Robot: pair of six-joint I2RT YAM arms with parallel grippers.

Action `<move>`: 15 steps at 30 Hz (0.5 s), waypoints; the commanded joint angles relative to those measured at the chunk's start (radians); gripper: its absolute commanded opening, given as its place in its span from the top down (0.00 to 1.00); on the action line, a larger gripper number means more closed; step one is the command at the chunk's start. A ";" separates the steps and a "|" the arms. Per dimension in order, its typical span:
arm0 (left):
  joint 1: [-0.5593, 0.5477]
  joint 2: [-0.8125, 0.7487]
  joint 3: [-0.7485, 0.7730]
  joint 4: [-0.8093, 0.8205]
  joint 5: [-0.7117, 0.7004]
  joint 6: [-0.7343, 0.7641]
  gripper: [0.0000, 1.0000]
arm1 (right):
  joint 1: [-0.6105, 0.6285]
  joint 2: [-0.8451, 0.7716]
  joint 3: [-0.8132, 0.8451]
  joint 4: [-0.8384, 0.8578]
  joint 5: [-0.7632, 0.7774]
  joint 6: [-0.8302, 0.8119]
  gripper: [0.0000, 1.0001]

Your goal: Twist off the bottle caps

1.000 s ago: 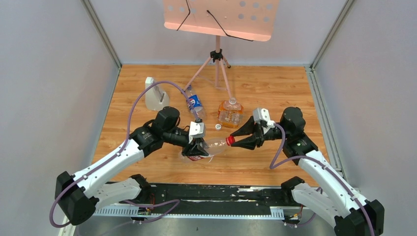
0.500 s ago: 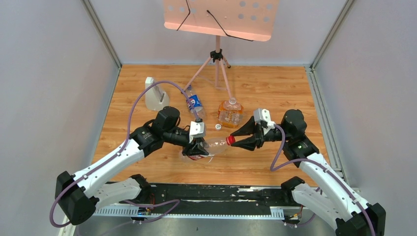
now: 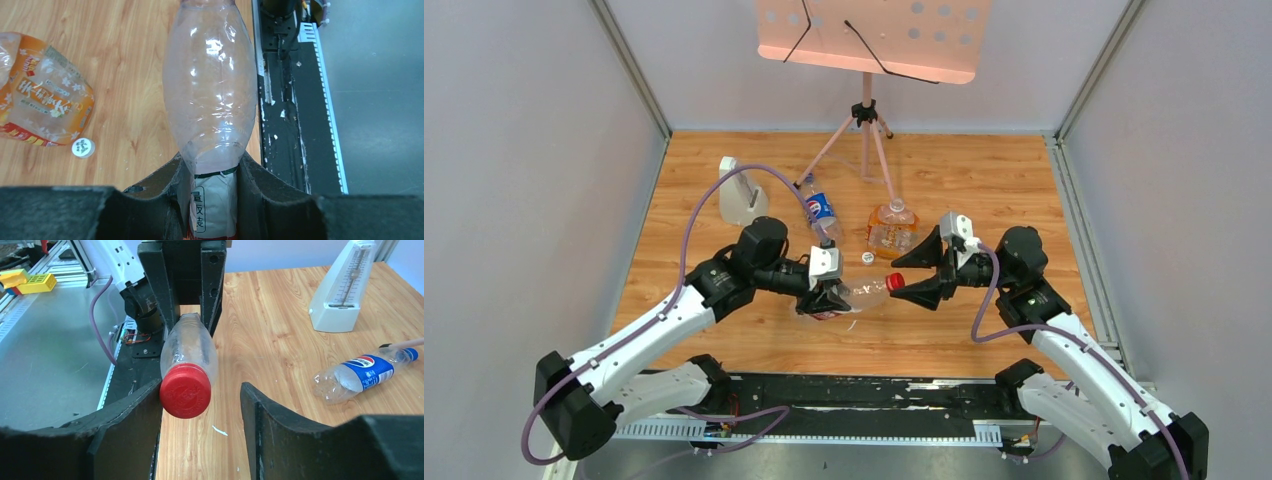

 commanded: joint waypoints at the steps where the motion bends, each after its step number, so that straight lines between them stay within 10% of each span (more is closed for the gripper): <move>1: -0.011 -0.028 0.029 0.028 -0.076 0.012 1.00 | 0.002 -0.008 0.020 0.030 0.050 0.076 0.40; 15: -0.044 -0.103 -0.073 0.150 -0.584 0.045 1.00 | 0.002 0.080 0.153 -0.158 0.439 0.643 0.19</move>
